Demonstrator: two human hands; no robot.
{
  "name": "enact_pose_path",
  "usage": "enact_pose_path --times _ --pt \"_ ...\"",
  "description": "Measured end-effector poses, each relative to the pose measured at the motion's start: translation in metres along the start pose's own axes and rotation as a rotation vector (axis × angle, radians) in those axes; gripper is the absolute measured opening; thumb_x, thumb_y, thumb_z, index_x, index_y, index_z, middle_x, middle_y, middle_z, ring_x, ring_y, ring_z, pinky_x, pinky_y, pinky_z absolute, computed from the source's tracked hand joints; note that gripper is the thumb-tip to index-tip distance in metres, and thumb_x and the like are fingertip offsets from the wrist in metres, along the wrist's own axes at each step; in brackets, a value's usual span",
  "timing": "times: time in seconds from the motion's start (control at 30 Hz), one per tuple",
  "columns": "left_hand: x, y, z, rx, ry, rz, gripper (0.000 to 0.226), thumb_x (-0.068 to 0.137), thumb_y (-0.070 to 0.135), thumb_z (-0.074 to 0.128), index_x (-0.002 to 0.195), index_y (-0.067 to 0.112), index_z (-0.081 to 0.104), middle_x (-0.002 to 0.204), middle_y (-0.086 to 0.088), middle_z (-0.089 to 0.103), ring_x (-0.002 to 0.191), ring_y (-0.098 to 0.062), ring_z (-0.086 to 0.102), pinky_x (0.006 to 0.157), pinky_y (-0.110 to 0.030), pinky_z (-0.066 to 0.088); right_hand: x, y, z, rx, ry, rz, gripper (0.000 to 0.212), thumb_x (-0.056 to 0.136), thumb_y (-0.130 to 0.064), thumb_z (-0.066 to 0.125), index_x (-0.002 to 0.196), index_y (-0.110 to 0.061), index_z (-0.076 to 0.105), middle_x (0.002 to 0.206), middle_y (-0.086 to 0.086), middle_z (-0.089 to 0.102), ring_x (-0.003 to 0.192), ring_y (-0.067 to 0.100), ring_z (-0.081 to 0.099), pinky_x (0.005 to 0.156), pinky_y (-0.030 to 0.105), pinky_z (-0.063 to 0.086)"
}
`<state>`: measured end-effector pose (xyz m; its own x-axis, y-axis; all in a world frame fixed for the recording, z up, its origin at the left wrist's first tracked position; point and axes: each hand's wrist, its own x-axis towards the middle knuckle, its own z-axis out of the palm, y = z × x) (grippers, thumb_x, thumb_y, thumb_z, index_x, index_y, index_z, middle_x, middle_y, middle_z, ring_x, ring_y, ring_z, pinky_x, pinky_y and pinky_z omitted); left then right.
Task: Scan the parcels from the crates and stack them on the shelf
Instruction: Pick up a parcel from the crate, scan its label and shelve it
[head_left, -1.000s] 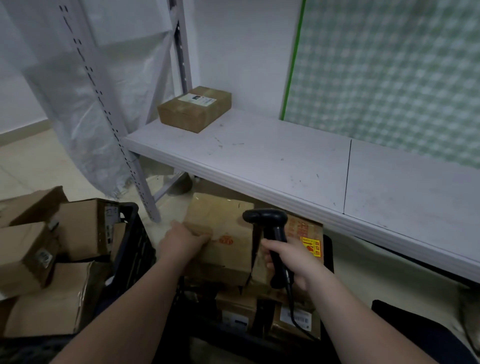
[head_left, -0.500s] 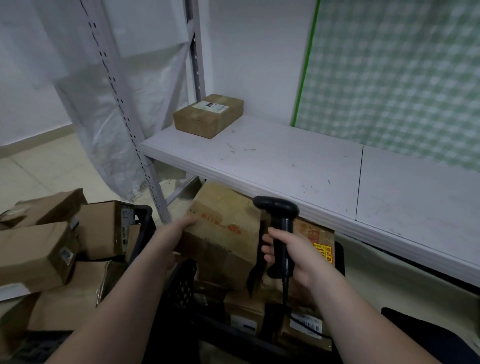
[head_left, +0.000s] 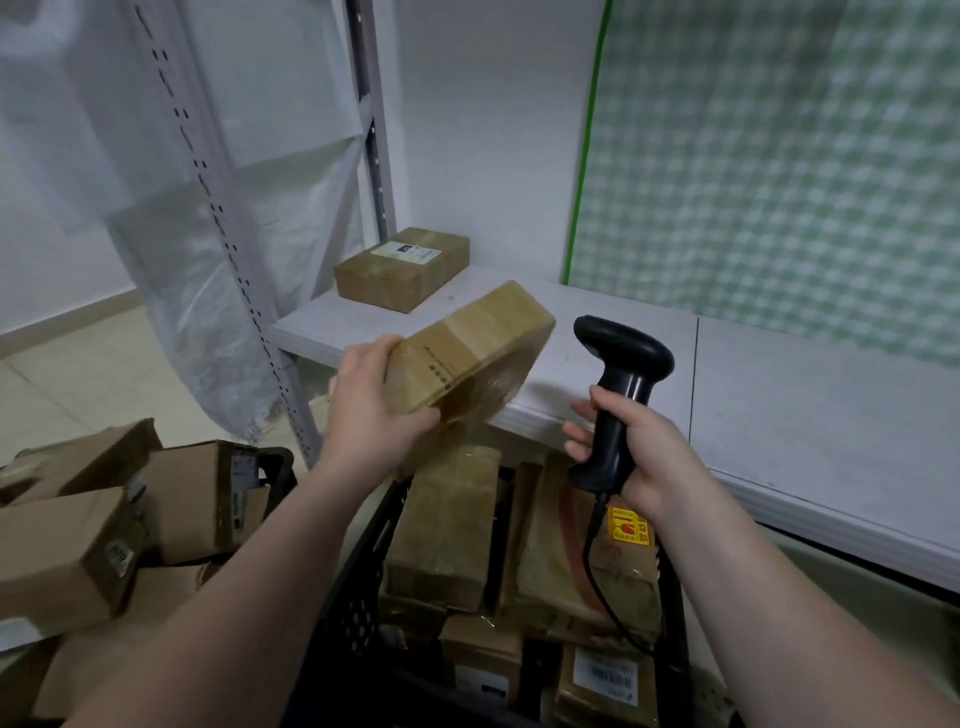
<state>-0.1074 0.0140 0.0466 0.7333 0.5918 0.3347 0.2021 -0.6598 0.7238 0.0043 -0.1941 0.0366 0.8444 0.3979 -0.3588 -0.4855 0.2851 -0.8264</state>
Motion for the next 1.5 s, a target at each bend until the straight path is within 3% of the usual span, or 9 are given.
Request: enact_pose_path --times 0.23,0.4,0.57,0.67,0.8,0.93,1.03,1.27,1.5 --pt "0.003 0.003 0.044 0.252 -0.071 0.241 0.071 0.078 0.000 0.066 0.138 0.029 0.040 0.137 -0.002 0.033 0.129 -0.026 0.029 0.096 -0.043 0.045 0.004 -0.022 -0.012 0.000 0.089 -0.095 0.024 0.089 -0.023 0.067 0.108 -0.010 0.059 0.104 0.008 0.061 0.100 0.023 0.061 0.057 0.027 0.059" --pt "-0.002 -0.001 0.069 0.201 -0.134 0.093 0.078 0.081 -0.001 0.067 0.138 0.041 0.035 0.156 0.000 0.004 0.142 -0.032 0.023 0.111 -0.042 0.034 0.009 -0.025 -0.017 -0.065 0.084 -0.078 0.012 0.090 -0.023 0.065 0.097 -0.015 0.058 0.099 0.010 0.060 0.088 0.022 0.064 0.069 0.034 0.056" --pt "-0.009 -0.005 0.077 -0.051 -0.222 0.011 0.065 0.079 0.019 0.077 0.131 0.040 0.043 0.157 0.009 -0.001 0.143 -0.023 0.018 0.112 -0.036 0.027 0.017 -0.018 -0.024 -0.080 0.064 -0.029 0.021 0.090 -0.023 0.065 0.105 -0.009 0.061 0.085 0.005 0.066 0.071 0.018 0.067 0.067 0.034 0.055" --pt "-0.010 -0.007 0.079 -0.246 -0.189 -0.084 0.050 0.094 0.038 0.056 0.141 0.038 0.037 0.160 0.008 0.003 0.144 -0.019 0.015 0.111 -0.039 0.023 0.022 -0.013 -0.031 -0.084 0.052 0.005 0.023 0.089 -0.024 0.066 0.106 -0.009 0.063 0.076 0.003 0.067 0.068 0.018 0.067 0.060 0.033 0.054" --pt "-0.002 -0.003 0.082 -0.462 -0.182 -0.291 0.059 0.101 0.040 0.041 0.151 0.039 0.011 0.150 0.007 0.022 0.137 -0.019 0.027 0.113 -0.048 0.029 0.026 -0.008 -0.037 -0.137 0.073 0.034 0.032 0.087 -0.026 0.068 0.113 -0.009 0.060 0.104 0.012 0.062 0.094 0.027 0.061 0.058 0.031 0.055" --pt "0.007 -0.013 0.084 -0.706 -0.287 -0.685 0.063 0.093 0.031 0.058 0.148 0.022 0.029 0.134 -0.005 0.052 0.115 -0.025 0.057 0.096 -0.048 0.050 0.023 -0.008 -0.037 -0.195 0.083 0.037 0.026 0.089 -0.022 0.066 0.110 -0.010 0.057 0.100 0.011 0.058 0.090 0.026 0.060 0.061 0.031 0.055" --pt "0.004 -0.012 0.075 -0.869 -0.402 -0.900 0.028 0.091 0.018 0.062 0.115 0.005 0.056 0.103 -0.015 0.068 0.093 -0.025 0.067 0.081 -0.041 0.056 0.020 -0.010 -0.039 -0.301 0.105 0.013 0.023 0.090 -0.023 0.066 0.107 -0.011 0.057 0.094 0.010 0.059 0.078 0.022 0.060 0.057 0.029 0.054" --pt "0.001 -0.016 0.069 -0.987 -0.408 -0.959 0.010 0.091 0.008 0.061 0.098 0.002 0.059 0.092 -0.015 0.068 0.092 -0.026 0.064 0.103 -0.046 0.045 0.010 -0.023 -0.032 -0.526 0.131 -0.131 0.025 0.089 -0.023 0.066 0.110 -0.011 0.059 0.089 0.010 0.057 0.069 0.019 0.055 0.059 0.028 0.049" --pt "0.001 -0.027 0.070 -1.034 -0.362 -0.902 0.054 0.087 0.002 0.062 0.138 0.001 0.044 0.113 -0.017 0.065 0.101 -0.025 0.066 0.096 -0.043 0.050 -0.005 -0.032 -0.016 -0.600 0.021 -0.160 0.016 0.090 -0.023 0.065 0.101 -0.011 0.060 0.091 0.007 0.064 0.063 0.016 0.052 0.055 0.026 0.046"
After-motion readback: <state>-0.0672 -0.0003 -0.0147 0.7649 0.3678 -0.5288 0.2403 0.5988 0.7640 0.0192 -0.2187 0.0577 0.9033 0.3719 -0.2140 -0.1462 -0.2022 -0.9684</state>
